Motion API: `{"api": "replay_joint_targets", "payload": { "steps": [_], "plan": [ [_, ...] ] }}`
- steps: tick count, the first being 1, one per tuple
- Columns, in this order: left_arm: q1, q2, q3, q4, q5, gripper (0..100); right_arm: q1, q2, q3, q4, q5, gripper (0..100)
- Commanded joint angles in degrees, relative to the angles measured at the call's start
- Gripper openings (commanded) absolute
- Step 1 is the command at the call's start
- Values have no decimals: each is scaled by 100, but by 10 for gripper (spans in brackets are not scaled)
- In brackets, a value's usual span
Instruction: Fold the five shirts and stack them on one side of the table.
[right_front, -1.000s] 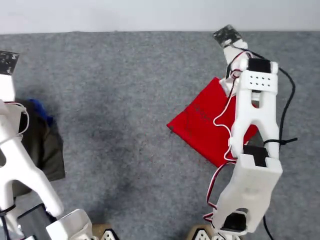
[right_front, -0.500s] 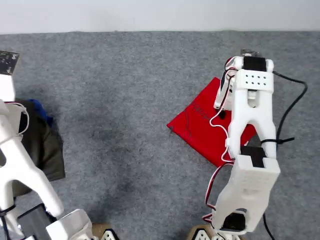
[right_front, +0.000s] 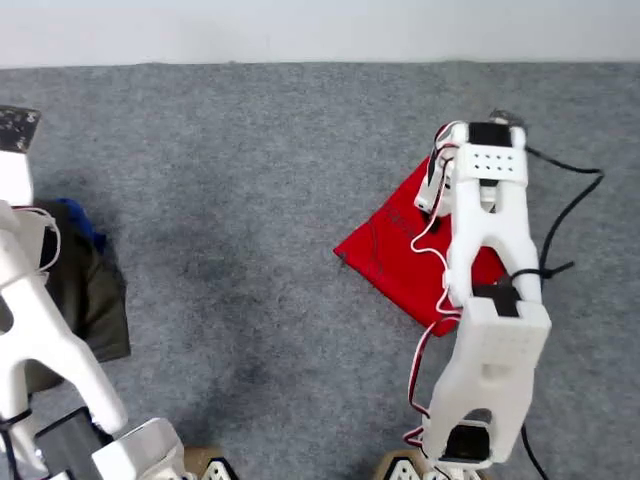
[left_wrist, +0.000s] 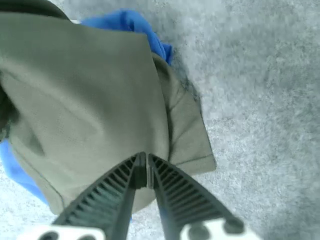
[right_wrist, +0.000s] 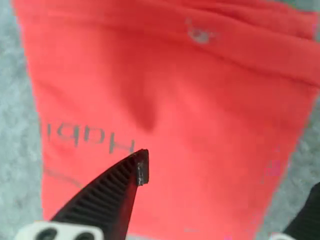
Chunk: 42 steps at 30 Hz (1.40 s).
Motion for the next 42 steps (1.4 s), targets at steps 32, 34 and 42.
{"api": "replay_joint_targets", "payload": {
  "steps": [32,34,42],
  "plan": [
    [-9,-264,171,114,-9,14,532,673,-237,180,1354,9],
    [-9,-264,171,114,-9,14,892,435,-237,303,2048,9],
    [-9,-264,171,114,-9,14,2545,-277,-237,259,5741,9]
  ]
}}
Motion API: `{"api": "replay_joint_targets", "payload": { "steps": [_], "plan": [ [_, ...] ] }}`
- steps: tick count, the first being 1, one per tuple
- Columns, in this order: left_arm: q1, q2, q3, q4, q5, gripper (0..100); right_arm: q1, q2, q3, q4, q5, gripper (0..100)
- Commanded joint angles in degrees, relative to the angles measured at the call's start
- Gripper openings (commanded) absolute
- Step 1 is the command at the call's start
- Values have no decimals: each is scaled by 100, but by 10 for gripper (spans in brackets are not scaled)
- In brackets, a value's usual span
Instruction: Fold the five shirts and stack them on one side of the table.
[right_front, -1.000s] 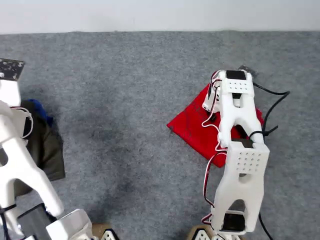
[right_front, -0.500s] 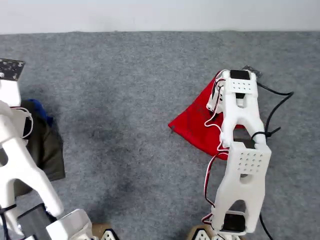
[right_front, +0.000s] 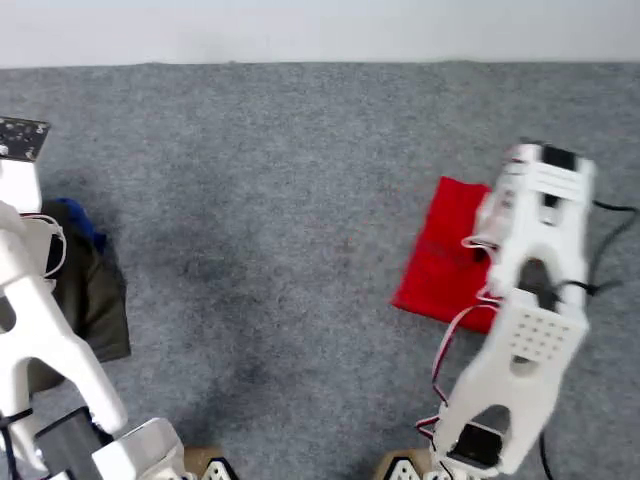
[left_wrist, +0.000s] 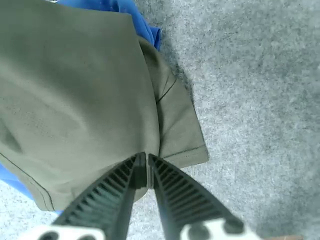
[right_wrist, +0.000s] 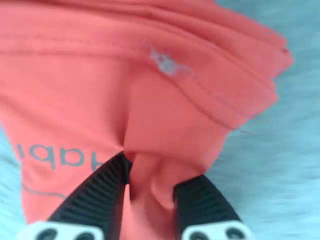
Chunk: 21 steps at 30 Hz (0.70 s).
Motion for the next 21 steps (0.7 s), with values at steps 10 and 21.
{"api": "replay_joint_targets", "payload": {
  "steps": [10,21],
  "plan": [
    [0,-264,-66,114,-9,14,1622,-646,-158,-1376,2690,9],
    [0,-668,-40,114,-18,14,1771,-708,-158,-1464,2673,91]
  ]
}}
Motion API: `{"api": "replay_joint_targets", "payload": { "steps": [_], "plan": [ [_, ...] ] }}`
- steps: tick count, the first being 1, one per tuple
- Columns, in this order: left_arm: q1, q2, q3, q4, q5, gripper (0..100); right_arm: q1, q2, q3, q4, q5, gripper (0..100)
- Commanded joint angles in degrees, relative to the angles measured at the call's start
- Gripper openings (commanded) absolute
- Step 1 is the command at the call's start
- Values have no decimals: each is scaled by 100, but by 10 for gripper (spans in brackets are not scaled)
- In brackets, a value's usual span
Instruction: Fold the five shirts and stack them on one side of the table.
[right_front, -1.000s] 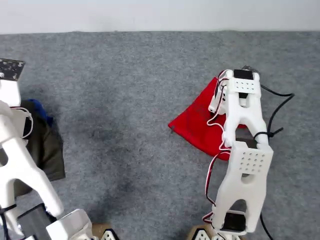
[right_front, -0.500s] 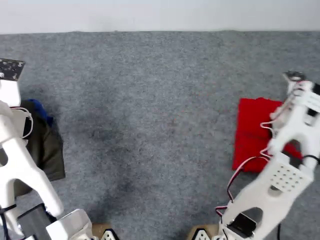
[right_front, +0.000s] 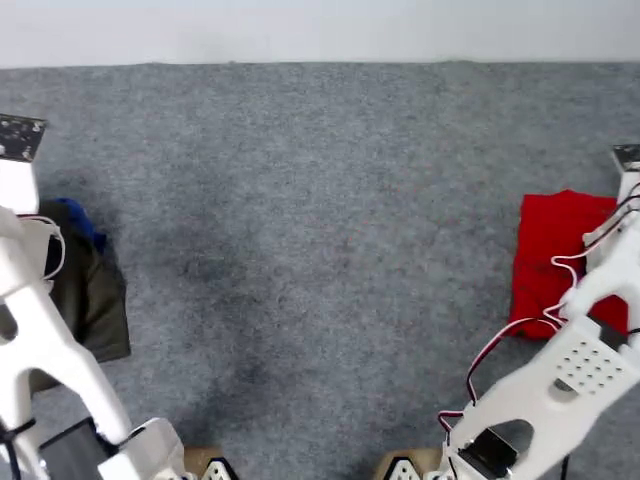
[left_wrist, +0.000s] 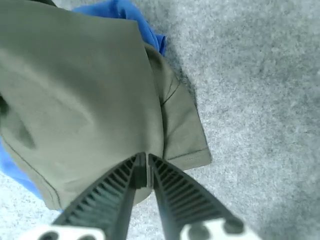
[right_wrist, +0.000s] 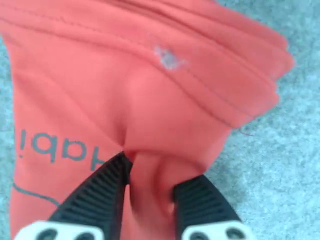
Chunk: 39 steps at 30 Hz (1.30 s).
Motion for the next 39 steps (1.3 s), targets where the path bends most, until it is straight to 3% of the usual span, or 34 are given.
{"api": "replay_joint_targets", "payload": {
  "steps": [1,4,6,12,18,23,31,36,39],
  "plan": [
    [0,-360,-40,114,-26,14,84,-558,-158,22,26,141],
    [0,-466,-40,114,-26,14,110,-743,-281,418,18,282],
    [0,-536,-31,114,-26,14,101,-901,-404,725,18,301],
    [0,-651,-22,114,-26,14,57,-1323,-554,1516,9,211],
    [0,-853,277,114,-26,14,-215,-1490,-527,2677,9,6],
    [0,-1125,303,114,-35,14,-189,-1622,-484,2677,-633,9],
    [-35,-1196,303,114,-44,15,-365,-3231,712,2668,-642,10],
    [-35,-1187,549,114,-563,21,-637,-4233,2075,2668,-659,11],
    [-211,-1187,1103,105,-1011,93,-743,-4752,2848,2659,-668,11]
  ]
}}
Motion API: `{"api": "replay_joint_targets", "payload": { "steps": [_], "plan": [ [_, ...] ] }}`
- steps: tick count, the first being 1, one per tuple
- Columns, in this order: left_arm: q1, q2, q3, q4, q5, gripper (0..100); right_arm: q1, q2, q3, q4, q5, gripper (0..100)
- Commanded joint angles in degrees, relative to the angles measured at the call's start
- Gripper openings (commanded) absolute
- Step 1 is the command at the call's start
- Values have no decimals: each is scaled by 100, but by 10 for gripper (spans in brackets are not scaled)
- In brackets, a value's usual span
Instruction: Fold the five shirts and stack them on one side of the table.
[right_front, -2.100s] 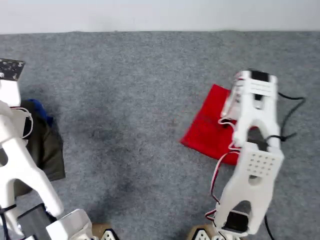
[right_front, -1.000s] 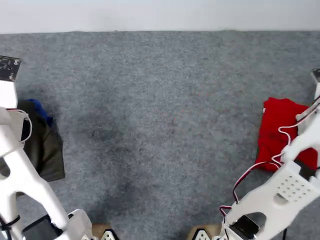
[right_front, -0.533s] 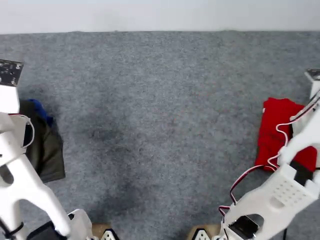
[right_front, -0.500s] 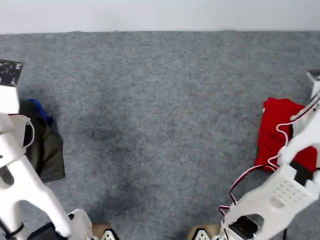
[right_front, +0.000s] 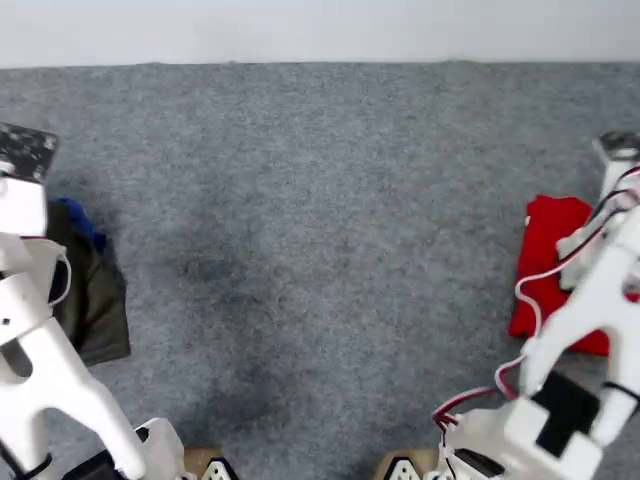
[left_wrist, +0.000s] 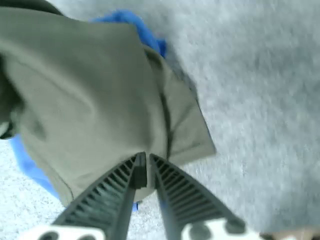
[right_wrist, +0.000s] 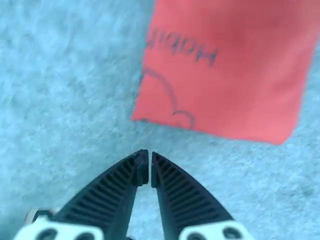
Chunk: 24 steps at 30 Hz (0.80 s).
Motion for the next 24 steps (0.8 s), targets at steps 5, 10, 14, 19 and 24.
{"api": "replay_joint_targets", "payload": {
  "steps": [5,10,14,19,24],
  "plan": [
    [-809,-114,1490,-325,-1046,177,-136,-1429,1354,233,-53,11],
    [-791,-114,2782,-1284,-1503,178,-136,-1868,1899,233,-53,11],
    [-387,-114,3600,-1899,-1495,179,-136,-2079,2084,233,-53,11],
    [-97,-105,4242,-2646,-1222,180,-136,-2141,2092,233,-53,11],
    [-97,-105,4505,-3112,-1231,181,-119,-2141,2092,233,-53,11]
  ]
}}
